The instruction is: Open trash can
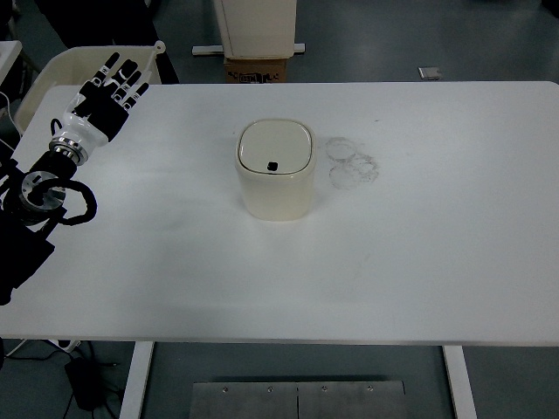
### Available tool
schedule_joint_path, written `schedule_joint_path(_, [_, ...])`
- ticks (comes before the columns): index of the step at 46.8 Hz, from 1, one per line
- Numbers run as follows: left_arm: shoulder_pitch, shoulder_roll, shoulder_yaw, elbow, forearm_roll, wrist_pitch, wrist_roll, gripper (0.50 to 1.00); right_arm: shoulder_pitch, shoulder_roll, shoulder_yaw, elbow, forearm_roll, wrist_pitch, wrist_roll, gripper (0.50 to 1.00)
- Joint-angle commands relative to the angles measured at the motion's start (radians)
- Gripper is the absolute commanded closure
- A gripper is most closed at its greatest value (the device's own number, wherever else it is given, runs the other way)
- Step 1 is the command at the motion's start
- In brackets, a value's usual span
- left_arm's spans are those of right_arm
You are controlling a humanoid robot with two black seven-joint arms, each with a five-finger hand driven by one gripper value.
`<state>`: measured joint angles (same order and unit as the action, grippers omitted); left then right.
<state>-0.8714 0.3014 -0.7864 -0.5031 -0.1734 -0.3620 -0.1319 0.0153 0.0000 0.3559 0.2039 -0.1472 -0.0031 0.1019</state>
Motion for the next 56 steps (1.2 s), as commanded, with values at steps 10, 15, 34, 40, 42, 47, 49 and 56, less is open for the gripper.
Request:
schedule_joint_path(10, [-0.021, 0.137, 0.079, -0.156, 0.002, 0.034, 0.005, 0.5, 0.0, 0.0, 0.0, 0.0, 0.0, 0.0, 0.001, 0.507])
schedule_joint_path(15, [-0.06, 0.179, 0.147, -0.216, 0.0, 0.035, 0.005, 0.5, 0.0, 0.0, 0.0, 0.0, 0.0, 0.0, -0.001, 0.507])
schedule_joint_path(34, [-0.3, 0.403, 0.525, -0.457, 0.0, 0.043, 0.005, 0.5, 0.0, 0.0, 0.0, 0.0, 0.0, 0.0, -0.001, 0.507])
schedule_joint_path(40, [-0.353, 0.446, 0.558, -0.508, 0.0, 0.034, 0.005, 0.5, 0.0, 0.0, 0.0, 0.0, 0.0, 0.0, -0.001, 0.507])
schedule_joint_path(42, [-0.363, 0.453, 0.561, -0.519, 0.0, 0.034, 0.005, 0.5, 0.0, 0.0, 0.0, 0.0, 0.0, 0.0, -0.001, 0.507])
schedule_joint_path(47, [-0.396, 0.462, 0.587, -0.522, 0.0, 0.032, 0.005, 0.5, 0.0, 0.0, 0.0, 0.0, 0.0, 0.0, -0.001, 0.507])
schedule_joint_path(49, [-0.415, 0.467, 0.616, -0.525, 0.0, 0.031, 0.005, 0.5, 0.0, 0.0, 0.0, 0.0, 0.0, 0.0, -0.001, 0.507])
schedule_joint_path(56, [-0.494, 0.478, 0.716, -0.546, 0.0, 0.018, 0.005, 0.5, 0.0, 0.0, 0.0, 0.0, 0.0, 0.0, -0.001, 0.507])
